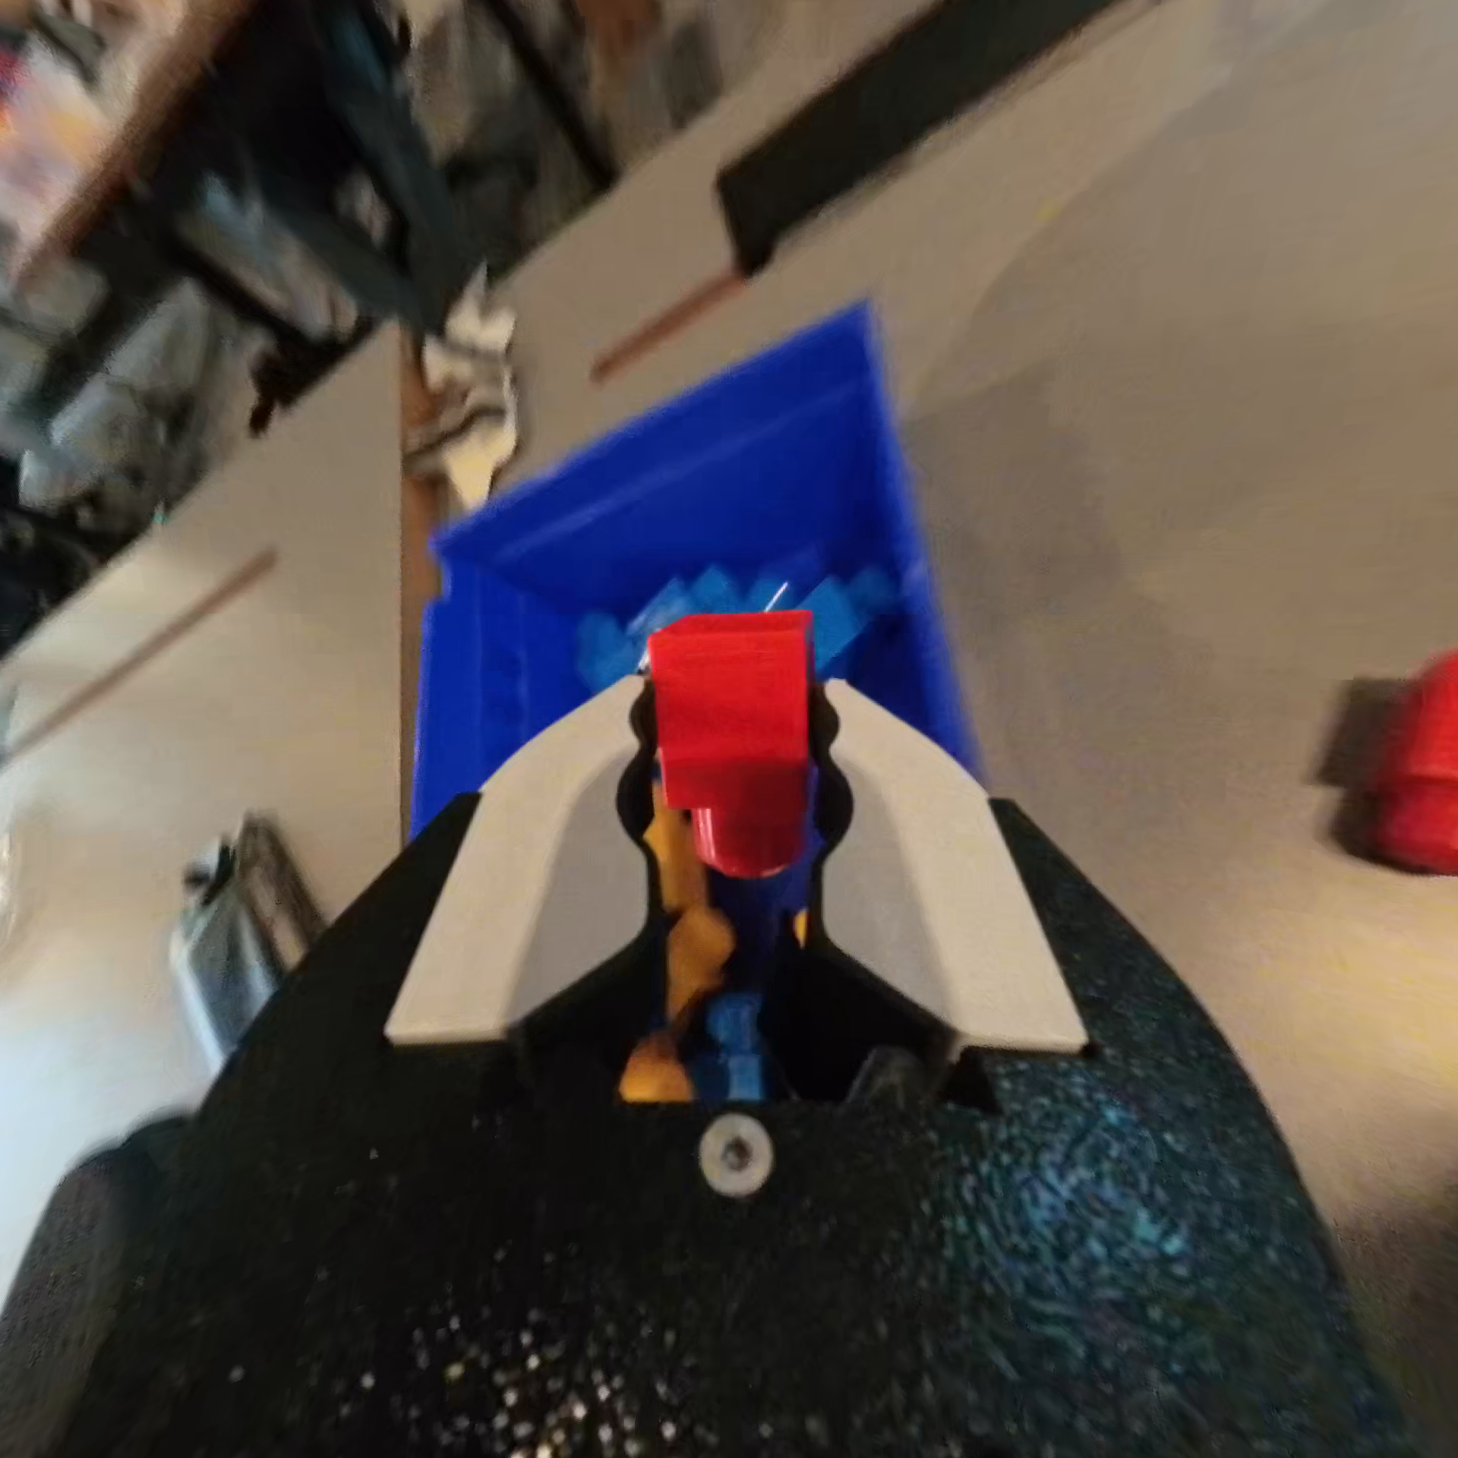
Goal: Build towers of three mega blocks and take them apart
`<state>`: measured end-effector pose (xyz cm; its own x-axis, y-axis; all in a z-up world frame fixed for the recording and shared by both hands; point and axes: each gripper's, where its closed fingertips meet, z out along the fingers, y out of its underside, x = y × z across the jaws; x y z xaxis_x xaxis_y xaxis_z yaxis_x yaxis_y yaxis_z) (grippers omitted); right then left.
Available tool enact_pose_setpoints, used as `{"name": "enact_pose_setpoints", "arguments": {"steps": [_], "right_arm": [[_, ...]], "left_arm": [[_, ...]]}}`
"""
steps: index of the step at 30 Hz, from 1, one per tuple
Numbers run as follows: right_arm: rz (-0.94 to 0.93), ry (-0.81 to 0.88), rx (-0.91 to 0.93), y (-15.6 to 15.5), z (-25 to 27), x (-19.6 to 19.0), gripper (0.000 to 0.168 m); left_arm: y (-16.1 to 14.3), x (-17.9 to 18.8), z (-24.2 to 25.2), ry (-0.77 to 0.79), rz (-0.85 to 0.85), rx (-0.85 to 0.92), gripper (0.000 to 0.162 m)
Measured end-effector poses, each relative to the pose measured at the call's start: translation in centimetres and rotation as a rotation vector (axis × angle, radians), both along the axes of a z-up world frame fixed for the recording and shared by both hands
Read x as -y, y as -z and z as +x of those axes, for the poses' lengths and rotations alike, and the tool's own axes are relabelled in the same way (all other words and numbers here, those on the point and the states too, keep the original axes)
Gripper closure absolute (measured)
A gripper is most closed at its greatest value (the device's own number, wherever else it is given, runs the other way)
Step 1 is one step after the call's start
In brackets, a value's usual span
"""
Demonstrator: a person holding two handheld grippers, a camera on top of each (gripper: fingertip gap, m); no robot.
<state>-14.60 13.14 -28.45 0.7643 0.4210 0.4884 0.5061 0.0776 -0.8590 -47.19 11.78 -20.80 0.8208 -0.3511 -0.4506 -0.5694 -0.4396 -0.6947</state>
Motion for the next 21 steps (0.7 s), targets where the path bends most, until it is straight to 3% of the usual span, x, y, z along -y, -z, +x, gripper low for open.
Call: {"name": "enact_pose_setpoints", "arguments": {"steps": [3, 5, 8, 12, 15, 18, 21], "right_arm": [[0.003, 0.008, -0.010, -0.1, 0.2, 0.0, 0.165], [0.009, 0.019, -0.029, -0.4, 0.4, -0.1, 0.165], [0.012, 0.033, -0.057, -0.6, 0.9, -0.1, 0.165], [0.007, 0.045, -0.070, -0.7, 1.3, -0.2, 0.165], [0.001, 0.048, -0.070, -0.6, 1.4, -0.3, 0.165], [-0.001, 0.047, -0.068, -0.6, 1.5, -0.3, 0.165], [0.002, 0.046, -0.072, -0.7, 1.5, -0.3, 0.165]], "left_arm": [[-0.5, 2.2, 9.7, 0.388, -0.012, 0.028, 0.125], [2.2, 3.7, 15.7, 0.624, -0.112, 0.000, 0.124], [7.9, 4.2, 20.4, 0.784, -0.280, -0.171, 0.124], [12.2, 4.1, 22.7, 0.857, -0.380, -0.365, 0.124], [13.6, 3.8, 23.3, 0.850, -0.430, -0.391, 0.123], [13.2, 2.8, 22.9, 0.781, -0.376, -0.366, 0.115], [10.2, 2.0, 22.1, 0.689, -0.216, -0.223, 0.119]]}}
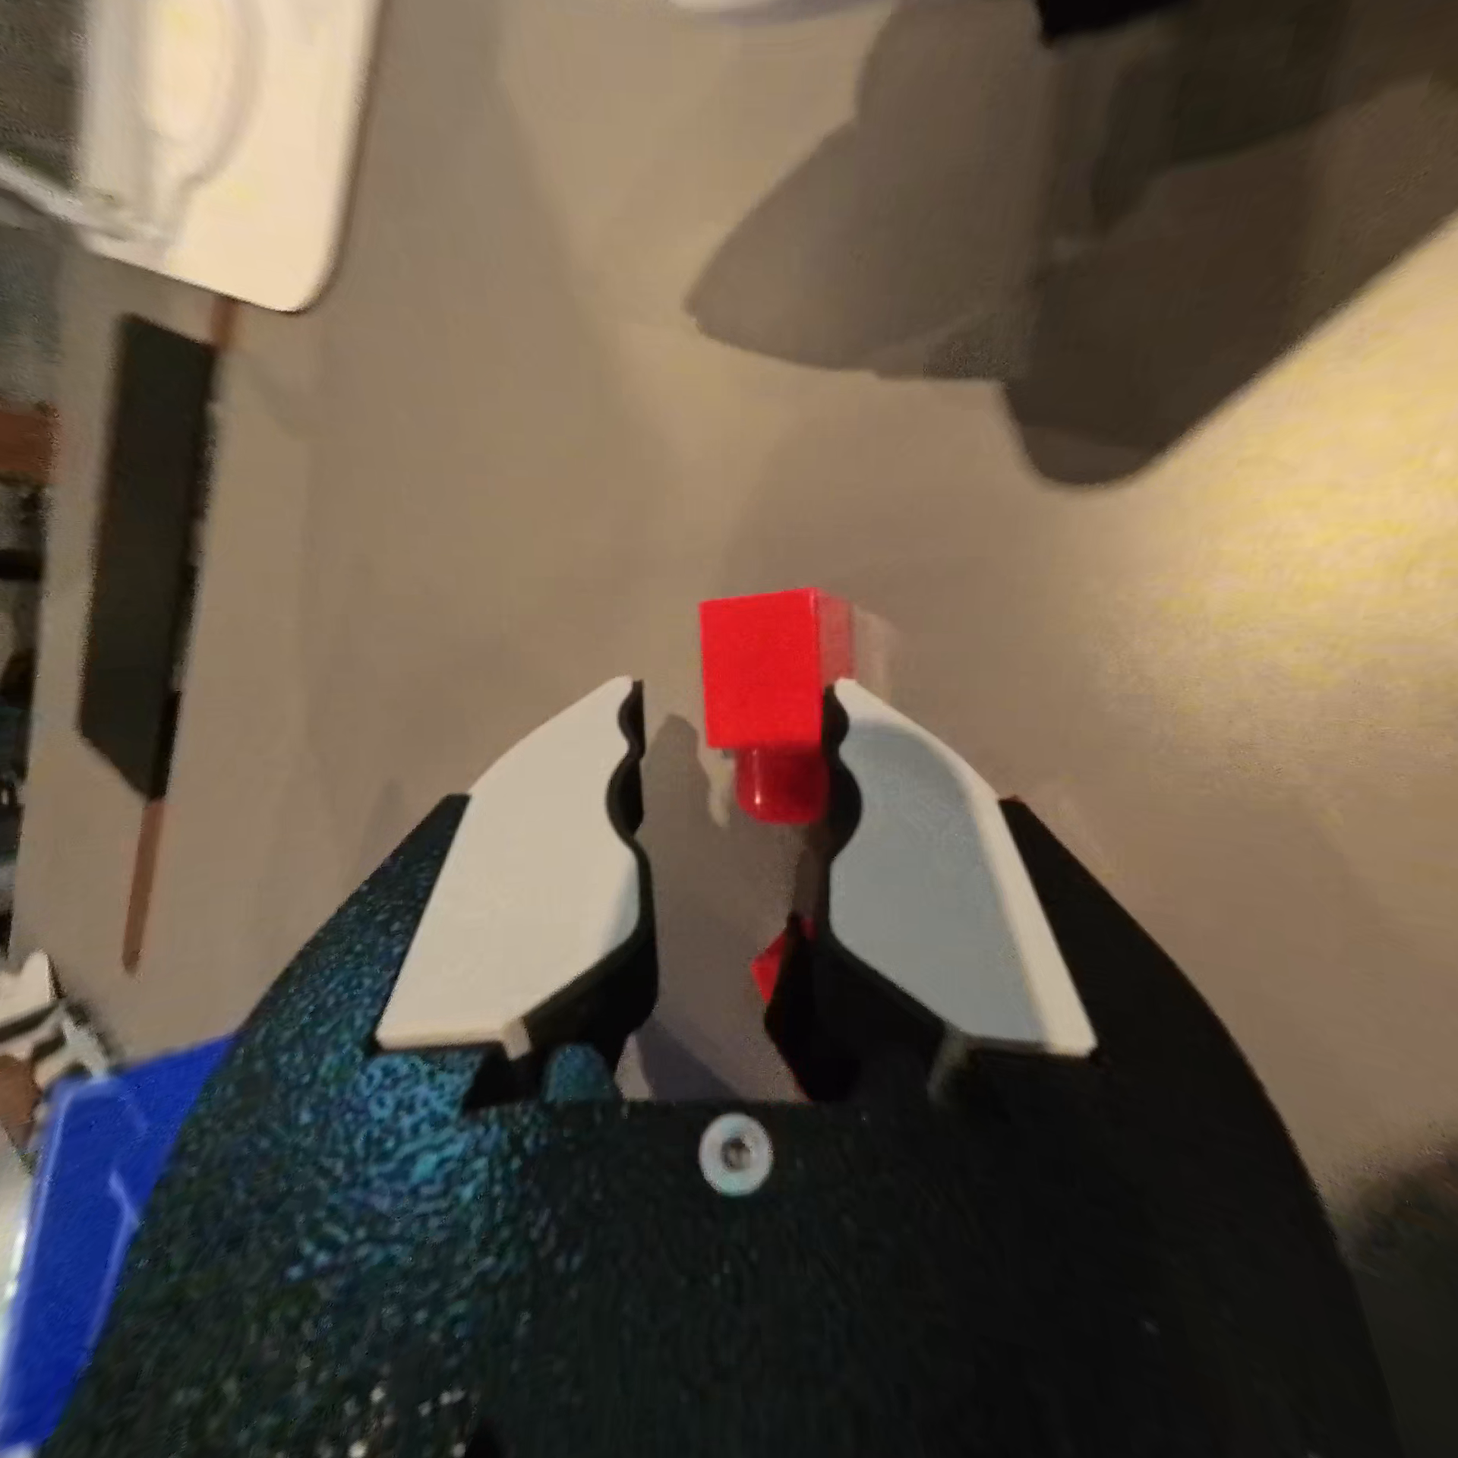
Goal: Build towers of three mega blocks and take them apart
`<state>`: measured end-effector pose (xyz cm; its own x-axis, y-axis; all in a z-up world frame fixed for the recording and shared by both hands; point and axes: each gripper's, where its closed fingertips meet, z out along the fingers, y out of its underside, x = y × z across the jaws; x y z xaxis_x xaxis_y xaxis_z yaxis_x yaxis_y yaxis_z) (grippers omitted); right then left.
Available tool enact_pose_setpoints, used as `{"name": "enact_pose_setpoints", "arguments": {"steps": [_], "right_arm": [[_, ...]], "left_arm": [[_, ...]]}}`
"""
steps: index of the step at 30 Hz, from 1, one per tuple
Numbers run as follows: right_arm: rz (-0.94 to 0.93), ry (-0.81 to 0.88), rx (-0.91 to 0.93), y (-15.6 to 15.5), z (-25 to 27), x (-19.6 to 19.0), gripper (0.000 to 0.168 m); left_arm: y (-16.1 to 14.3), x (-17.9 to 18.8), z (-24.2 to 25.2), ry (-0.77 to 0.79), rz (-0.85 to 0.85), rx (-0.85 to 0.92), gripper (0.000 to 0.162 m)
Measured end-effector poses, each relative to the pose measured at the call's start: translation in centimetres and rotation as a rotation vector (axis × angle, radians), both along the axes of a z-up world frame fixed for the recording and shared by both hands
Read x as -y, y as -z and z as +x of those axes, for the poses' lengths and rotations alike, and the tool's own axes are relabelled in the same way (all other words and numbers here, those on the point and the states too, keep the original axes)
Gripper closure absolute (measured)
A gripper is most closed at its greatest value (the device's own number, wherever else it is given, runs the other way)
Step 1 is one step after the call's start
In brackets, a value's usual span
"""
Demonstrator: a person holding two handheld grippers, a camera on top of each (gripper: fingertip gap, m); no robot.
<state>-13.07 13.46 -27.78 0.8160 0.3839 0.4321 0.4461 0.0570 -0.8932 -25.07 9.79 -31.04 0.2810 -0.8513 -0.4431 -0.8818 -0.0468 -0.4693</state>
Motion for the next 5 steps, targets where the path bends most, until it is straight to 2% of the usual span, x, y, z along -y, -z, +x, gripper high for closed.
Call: {"name": "enact_pose_setpoints", "arguments": {"steps": [3, 5], "right_arm": [[-0.003, -0.009, -0.005, 0.0, -0.1, 0.0, 0.164], [-0.002, -0.023, -0.006, -0.1, -0.3, 0.2, 0.164]], "left_arm": [[-3.0, 0.2, -2.4, -0.105, 0.097, 0.175, 0.128], [-3.9, 1.1, -4.3, -0.169, 0.119, 0.250, 0.135]]}}
